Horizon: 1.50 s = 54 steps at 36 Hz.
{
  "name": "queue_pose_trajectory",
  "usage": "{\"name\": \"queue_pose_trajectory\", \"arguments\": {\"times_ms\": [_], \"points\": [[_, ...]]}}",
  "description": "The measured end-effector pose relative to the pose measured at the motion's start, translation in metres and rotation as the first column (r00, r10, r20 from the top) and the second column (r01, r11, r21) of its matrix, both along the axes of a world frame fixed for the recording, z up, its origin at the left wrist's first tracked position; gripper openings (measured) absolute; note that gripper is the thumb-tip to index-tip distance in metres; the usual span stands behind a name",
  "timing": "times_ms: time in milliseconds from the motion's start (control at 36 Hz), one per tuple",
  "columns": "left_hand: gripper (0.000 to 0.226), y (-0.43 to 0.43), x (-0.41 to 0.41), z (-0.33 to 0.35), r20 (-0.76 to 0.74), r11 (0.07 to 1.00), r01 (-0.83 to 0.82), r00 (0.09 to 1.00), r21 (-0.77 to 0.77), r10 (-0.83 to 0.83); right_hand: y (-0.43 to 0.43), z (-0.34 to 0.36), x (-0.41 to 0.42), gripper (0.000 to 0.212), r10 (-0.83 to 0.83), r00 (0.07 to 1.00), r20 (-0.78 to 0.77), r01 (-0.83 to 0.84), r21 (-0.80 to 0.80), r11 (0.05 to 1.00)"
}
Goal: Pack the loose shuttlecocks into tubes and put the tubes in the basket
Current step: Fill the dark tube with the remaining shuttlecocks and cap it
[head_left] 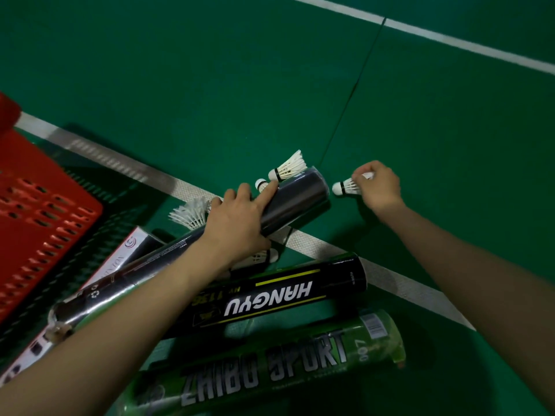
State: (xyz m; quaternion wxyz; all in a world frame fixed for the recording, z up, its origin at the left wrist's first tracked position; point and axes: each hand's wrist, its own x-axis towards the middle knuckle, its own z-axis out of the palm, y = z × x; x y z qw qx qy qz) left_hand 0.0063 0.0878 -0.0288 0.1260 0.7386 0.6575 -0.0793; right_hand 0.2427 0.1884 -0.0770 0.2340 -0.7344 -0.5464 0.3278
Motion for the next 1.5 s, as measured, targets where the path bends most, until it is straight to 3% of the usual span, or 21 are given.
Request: {"name": "queue_pose_trajectory", "arguments": {"times_ms": [167,333,472,639,833,944,1111,1278,1500], "points": [[0.104,-0.005,0.003,0.005,0.006,1.0,0.015,1.0,0.027,-0.015,-0.008,0.032,0.0,0.023,0.043,0.967,-0.252,-0.028,0.064,0.998],[0.104,-0.006,0.016,0.016,0.062,0.997,0.036,0.997,0.064,-0.04,-0.028,0.056,-0.01,0.03,0.177,0.928,-0.327,-0.178,0.027,0.984],[0.106,-0.007,0.019,0.022,0.078,0.997,0.035,0.996,0.065,-0.04,-0.044,0.07,-0.024,0.051,0.161,0.886,-0.435,-0.179,0.001,0.984],[0.103,-0.006,0.012,0.027,0.081,0.996,0.022,0.996,0.086,-0.029,-0.046,0.071,-0.039,0.054,0.198,0.855,-0.479,-0.238,-0.023,0.971],[0.104,-0.003,-0.023,0.025,0.08,0.992,-0.116,0.991,0.058,0.111,-0.033,0.052,-0.06,0.026,0.152,0.892,-0.426,-0.191,-0.05,0.98],[0.104,-0.002,-0.045,0.024,0.046,0.984,-0.171,0.985,0.055,0.168,-0.025,0.041,-0.074,0.036,0.21,0.934,-0.29,-0.237,-0.059,0.97],[0.104,-0.001,-0.057,0.015,0.041,0.981,-0.195,0.98,0.015,0.194,-0.01,0.019,-0.095,0.032,0.272,0.957,-0.102,-0.283,-0.122,0.951],[0.104,0.001,-0.059,0.006,0.045,0.98,-0.197,0.979,-0.009,0.198,-0.008,0.004,-0.105,0.042,0.29,0.951,-0.111,-0.304,-0.147,0.941],[0.104,-0.001,-0.054,0.003,0.03,0.983,-0.184,0.982,-0.021,0.185,-0.003,-0.001,-0.086,0.018,0.038,0.994,-0.105,-0.035,0.024,0.999]]}}
